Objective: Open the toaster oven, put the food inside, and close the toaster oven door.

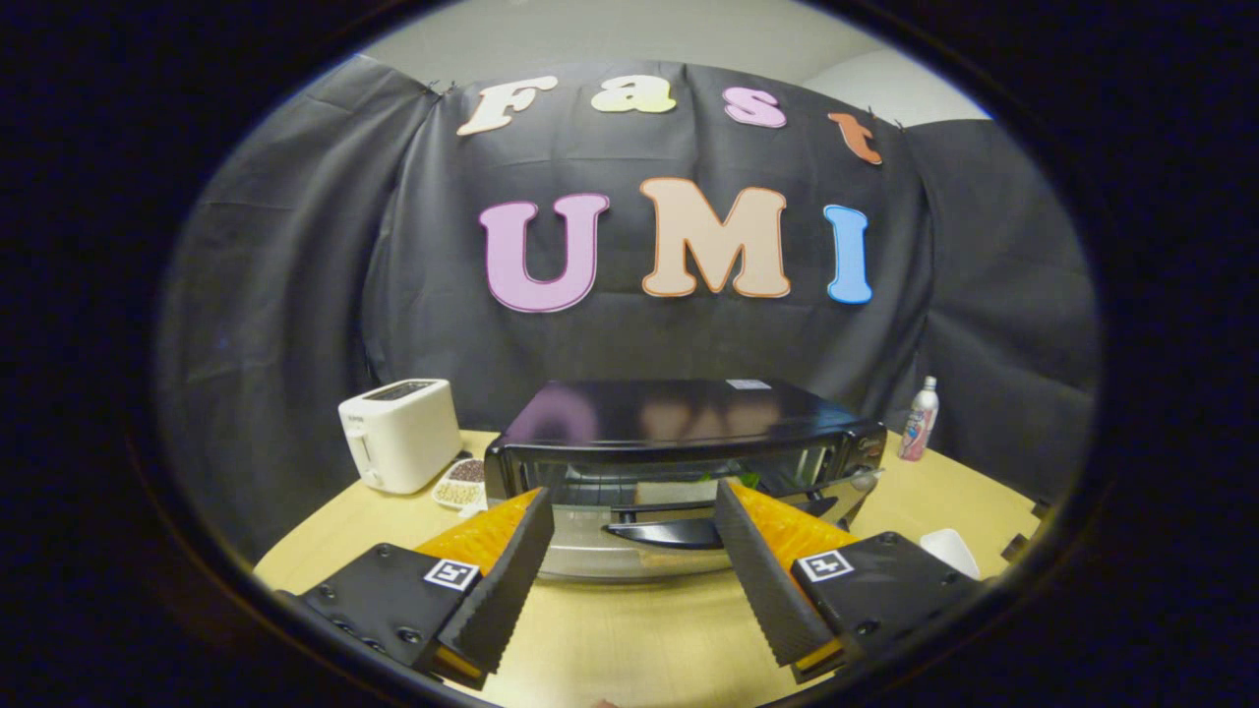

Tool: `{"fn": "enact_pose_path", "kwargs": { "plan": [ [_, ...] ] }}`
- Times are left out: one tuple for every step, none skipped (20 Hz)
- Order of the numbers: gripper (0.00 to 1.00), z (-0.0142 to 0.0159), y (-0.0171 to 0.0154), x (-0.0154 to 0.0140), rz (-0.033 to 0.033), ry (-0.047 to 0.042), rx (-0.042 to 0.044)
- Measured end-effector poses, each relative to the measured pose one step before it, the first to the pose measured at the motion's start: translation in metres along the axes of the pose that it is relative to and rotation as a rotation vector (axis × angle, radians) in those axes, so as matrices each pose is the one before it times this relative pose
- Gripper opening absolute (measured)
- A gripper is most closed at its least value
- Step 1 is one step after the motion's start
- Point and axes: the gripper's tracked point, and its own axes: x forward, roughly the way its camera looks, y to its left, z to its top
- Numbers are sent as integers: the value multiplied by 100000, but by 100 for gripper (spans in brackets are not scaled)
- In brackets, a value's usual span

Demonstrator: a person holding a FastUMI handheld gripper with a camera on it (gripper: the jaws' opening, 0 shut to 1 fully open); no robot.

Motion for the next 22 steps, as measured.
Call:
{"fn": "enact_pose_path", "kwargs": {
  "plan": [
    [100,294,23,511,577,-1194,-211],
    [100,150,52,470,496,-623,-189],
    [100,247,39,521,630,-754,-37],
    [100,114,92,634,766,-593,454],
    [100,214,57,567,689,-666,470],
    [100,128,31,468,769,-491,494],
    [100,70,87,496,748,-474,336],
    [100,33,-82,362,698,-370,-5],
    [100,91,-136,382,-212,-120,-89],
    [100,74,-350,275,-716,-93,-551],
    [100,-40,103,215,404,33,-22],
    [99,126,42,18,464,-210,-16],
    [99,178,28,23,455,15,-32],
    [99,-59,-80,-81,473,737,882],
    [99,154,-136,-53,-63,1313,1266],
    [99,421,-334,-150,-888,415,1026],
    [99,509,-700,-306,-1670,246,440],
    [99,513,-559,-299,-1356,38,39],
    [98,483,-459,-420,-1148,457,400],
    [98,496,-258,-405,-157,336,535],
    [98,388,-253,-466,248,266,-30],
    [98,314,-175,-551,1230,320,-859]
  ]
}}
